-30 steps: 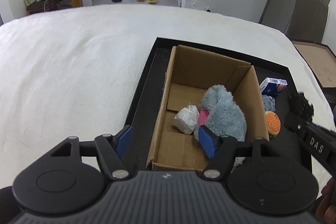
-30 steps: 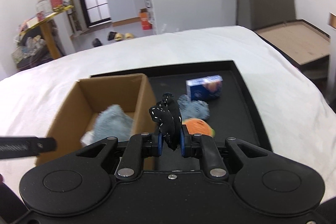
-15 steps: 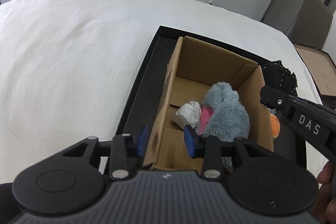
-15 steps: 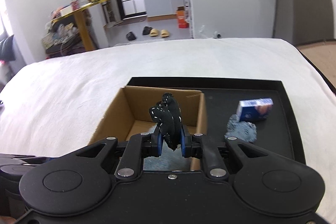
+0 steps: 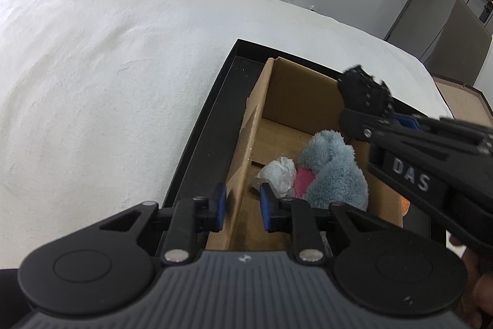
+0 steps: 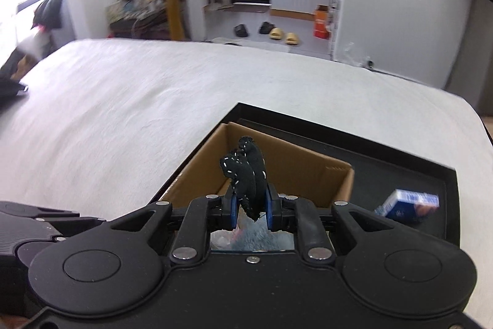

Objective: Organize soft objects
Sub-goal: 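Carry the black stitched plush into the box with the right tool and release, then grasp the burger plush on the tray with the right tool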

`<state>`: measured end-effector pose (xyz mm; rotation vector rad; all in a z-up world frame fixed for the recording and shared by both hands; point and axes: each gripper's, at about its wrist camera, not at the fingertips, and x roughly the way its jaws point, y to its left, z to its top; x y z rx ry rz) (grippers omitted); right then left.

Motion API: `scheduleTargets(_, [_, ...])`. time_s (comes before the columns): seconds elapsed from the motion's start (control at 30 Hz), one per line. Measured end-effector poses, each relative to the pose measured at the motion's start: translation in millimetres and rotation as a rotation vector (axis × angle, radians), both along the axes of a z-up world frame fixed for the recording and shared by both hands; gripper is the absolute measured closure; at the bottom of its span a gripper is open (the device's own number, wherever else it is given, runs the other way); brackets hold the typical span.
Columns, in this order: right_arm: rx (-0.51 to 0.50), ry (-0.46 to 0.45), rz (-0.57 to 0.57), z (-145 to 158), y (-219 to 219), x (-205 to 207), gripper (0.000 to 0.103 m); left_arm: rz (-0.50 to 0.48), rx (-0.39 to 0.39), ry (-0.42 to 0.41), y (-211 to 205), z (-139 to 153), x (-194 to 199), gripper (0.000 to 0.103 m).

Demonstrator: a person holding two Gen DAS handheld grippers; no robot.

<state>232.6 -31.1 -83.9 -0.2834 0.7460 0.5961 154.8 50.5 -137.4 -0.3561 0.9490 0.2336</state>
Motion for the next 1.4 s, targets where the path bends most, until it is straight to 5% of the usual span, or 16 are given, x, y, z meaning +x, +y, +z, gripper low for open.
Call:
scheduleTargets(0.2, [-0.03, -0.01, 0.034, -2.1, 11.3, 1.3, 0.071, 0.004, -0.005, 0.0, 1.1, 0.6, -1.1, 0.083])
scheduleTargets(0.97, [0.012, 0.001, -0.069, 6.2, -42.3, -5.9, 0.059, -0.018, 0.056, -0.012, -10.5, 8.6, -4.2, 0.078])
scheduleTargets(1.4, [0.105, 0.026, -0.211, -12.2, -112.6, 4.8, 0.059, -0.041, 0.17, -0.022, -28.7, 13.5, -5.5, 0.054])
